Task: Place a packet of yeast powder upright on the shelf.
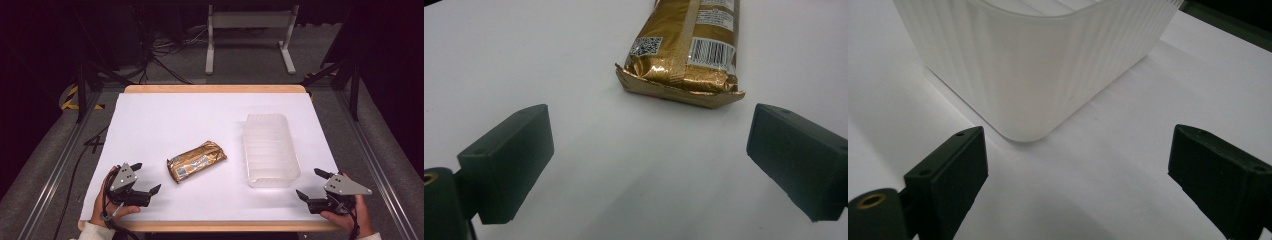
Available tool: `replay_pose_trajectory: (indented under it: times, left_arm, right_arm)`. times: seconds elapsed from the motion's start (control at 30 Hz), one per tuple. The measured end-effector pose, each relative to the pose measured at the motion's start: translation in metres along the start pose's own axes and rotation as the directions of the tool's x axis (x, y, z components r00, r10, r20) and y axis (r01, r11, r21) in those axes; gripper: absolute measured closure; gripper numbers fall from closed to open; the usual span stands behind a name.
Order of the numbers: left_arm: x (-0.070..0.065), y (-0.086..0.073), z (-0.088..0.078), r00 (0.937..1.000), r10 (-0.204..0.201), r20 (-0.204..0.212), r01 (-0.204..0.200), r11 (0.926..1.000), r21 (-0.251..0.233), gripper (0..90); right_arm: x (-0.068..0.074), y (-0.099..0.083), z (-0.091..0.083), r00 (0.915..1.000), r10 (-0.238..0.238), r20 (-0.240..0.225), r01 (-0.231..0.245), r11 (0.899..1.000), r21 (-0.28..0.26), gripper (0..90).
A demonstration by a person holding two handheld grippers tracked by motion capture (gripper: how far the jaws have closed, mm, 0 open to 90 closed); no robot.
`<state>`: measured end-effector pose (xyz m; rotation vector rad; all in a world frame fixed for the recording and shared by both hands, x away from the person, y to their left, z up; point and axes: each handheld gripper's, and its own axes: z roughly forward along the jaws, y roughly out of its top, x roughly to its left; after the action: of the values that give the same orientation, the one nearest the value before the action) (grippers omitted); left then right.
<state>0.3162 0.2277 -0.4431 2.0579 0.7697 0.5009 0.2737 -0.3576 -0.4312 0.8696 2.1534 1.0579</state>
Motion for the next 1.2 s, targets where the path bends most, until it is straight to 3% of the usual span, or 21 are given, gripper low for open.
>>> replay_pose_trajectory:
  times: [0.3,0.57,0.67,0.9,1.17,1.2]
  left_arm:
    - [0.004,0.004,0.002,0.9997,-0.023,-0.001,0.023,0.9997,0.005,8.6]
    - [0.015,0.024,0.012,0.9986,-0.034,0.041,0.034,0.9994,0.002,7.9]
    - [0.016,0.034,0.017,0.999,-0.01,0.044,0.01,0.9998,0.016,7.9]
    - [0.019,0.058,0.032,0.9951,0.032,0.094,-0.033,0.9993,0.016,7.9]
    - [0.017,0.085,0.053,0.9857,0.075,0.151,-0.08,0.9965,0.025,8.2]
    - [0.017,0.089,0.056,0.9823,0.078,0.17,-0.085,0.9958,0.033,9.0]
  right_arm:
    - [0.0,0.0,0.001,1.0,-0.001,0.003,0.001,1.0,0.013,9.9]
    - [0.0,0.0,0.002,1.0,0.001,0.0,-0.001,1.0,0.017,10.0]
    - [0.0,0.0,0.002,1.0,0.004,0.001,-0.004,1.0,0.02,10.0]
    - [0.0,-0.001,0.002,1.0,0.005,0.0,-0.005,1.0,0.024,10.0]
    - [0.0,-0.001,0.002,1.0,0.001,-0.001,-0.001,1.0,0.027,10.1]
    - [0.0,-0.001,0.002,1.0,0.001,-0.001,-0.001,1.0,0.028,10.2]
